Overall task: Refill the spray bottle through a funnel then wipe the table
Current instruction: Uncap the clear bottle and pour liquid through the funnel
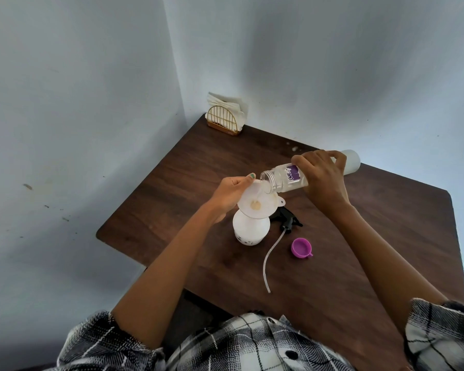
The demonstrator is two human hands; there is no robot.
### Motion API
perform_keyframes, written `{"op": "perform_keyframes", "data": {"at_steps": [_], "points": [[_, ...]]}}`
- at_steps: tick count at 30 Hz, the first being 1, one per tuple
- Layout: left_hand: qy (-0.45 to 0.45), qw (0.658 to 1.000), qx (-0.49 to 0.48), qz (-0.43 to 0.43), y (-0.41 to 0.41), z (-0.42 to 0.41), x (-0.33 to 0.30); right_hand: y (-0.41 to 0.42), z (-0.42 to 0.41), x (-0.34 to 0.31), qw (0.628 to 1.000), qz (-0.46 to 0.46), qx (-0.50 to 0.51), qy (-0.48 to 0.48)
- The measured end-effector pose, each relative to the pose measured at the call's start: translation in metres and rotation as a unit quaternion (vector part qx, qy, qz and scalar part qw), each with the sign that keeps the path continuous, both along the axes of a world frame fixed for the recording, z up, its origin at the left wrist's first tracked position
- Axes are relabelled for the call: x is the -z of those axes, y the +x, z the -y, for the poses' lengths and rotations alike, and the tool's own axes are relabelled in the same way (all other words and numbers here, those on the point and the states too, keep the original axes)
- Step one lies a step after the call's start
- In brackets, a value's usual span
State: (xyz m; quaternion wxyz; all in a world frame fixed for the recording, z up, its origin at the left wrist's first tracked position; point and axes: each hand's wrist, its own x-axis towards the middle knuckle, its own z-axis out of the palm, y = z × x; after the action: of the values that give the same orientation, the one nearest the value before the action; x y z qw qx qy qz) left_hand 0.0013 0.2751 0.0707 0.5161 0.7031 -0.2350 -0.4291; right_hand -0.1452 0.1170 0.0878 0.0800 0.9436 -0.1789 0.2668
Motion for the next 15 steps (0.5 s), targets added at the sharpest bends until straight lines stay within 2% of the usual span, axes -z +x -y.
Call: {"op": "perform_keyframes", "data": {"at_steps": [15], "points": [[-0.003, 1.0, -0.001, -0.007, -0.0003, 0.0002, -0.0007, -0.0009, -0.0006, -0.0004, 1.0, 0.008, 0.003, -0.001]]}}
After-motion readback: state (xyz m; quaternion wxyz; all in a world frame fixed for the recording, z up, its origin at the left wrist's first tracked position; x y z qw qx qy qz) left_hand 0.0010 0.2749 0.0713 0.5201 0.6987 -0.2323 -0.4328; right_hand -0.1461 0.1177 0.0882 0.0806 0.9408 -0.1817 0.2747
